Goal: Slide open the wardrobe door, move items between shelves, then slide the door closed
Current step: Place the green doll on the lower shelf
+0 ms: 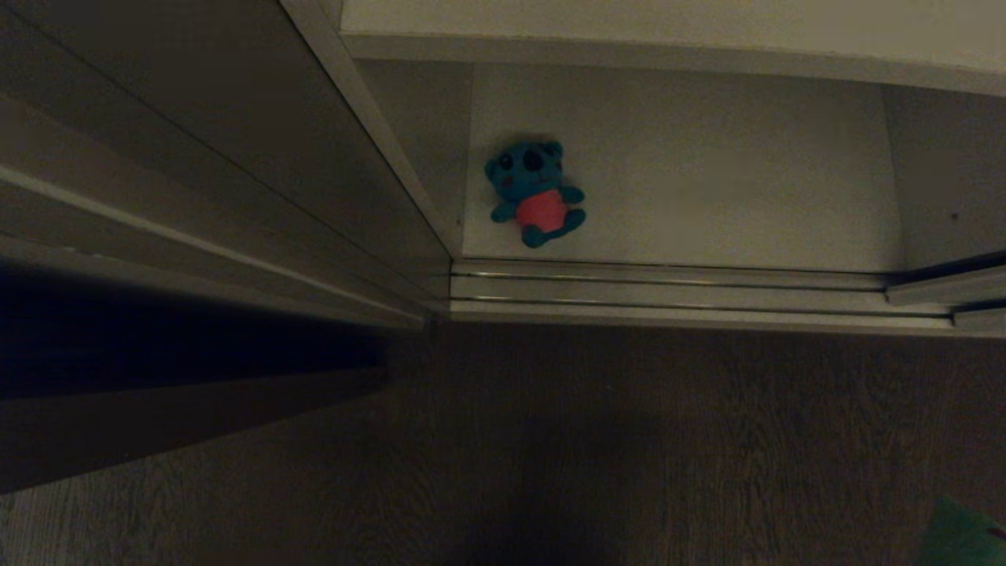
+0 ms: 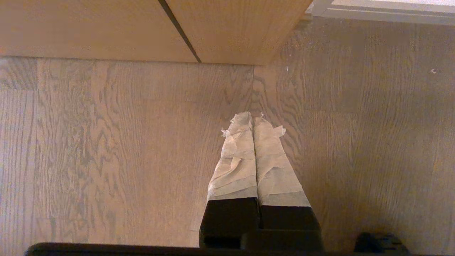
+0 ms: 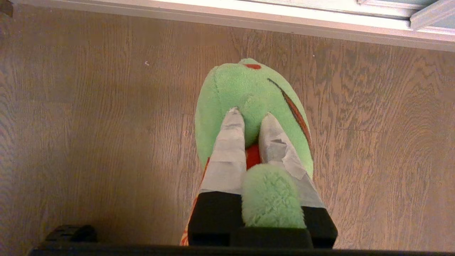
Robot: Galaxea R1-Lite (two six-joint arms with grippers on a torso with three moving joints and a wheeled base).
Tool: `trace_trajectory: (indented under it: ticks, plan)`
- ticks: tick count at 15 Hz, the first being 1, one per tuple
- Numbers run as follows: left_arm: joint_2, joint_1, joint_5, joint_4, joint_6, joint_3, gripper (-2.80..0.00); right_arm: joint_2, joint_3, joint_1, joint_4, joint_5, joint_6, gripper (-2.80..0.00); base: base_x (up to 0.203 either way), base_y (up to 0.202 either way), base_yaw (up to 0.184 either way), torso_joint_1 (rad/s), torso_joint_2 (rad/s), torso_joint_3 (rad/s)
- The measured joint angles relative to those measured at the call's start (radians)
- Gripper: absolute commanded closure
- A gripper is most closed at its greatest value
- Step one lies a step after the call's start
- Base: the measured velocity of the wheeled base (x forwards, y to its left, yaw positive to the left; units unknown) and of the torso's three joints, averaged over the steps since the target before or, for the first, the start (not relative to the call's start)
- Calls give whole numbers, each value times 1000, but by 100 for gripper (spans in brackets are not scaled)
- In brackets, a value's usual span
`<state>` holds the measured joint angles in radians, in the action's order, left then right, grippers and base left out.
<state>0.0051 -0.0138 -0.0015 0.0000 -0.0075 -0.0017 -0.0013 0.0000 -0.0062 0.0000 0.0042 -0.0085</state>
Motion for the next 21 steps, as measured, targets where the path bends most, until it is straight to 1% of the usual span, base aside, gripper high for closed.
trace_trajectory:
  ticks: [3,7,9,12,14,15,18,21]
  plan:
    - [0,0,0,0,0,0,0,0,-1,0,4,-3,3,0,0,0,0,0,0,0]
    - [0,0,0,0,0,0,0,2,-46,0,122,-15,-34,0,0,0,0,0,0,0]
    - [0,0,0,0,0,0,0,28,-103,0,173,-18,-33,0,0,0,0,0,0,0]
    - [0,0,0,0,0,0,0,167,-249,1,176,-12,-10,0,0,0,0,0,0,0]
    - [0,0,0,0,0,0,0,284,-312,4,145,-11,-4,0,0,0,0,0,0,0]
    - [0,0,0,0,0,0,0,351,-332,17,105,-14,0,0,0,0,0,0,0,0]
    - [0,0,0,0,0,0,0,537,-352,65,-50,-40,14,0,0,0,0,0,0,0]
    - [0,0,0,0,0,0,0,703,-356,80,-223,-50,48,0,0,0,0,0,0,0]
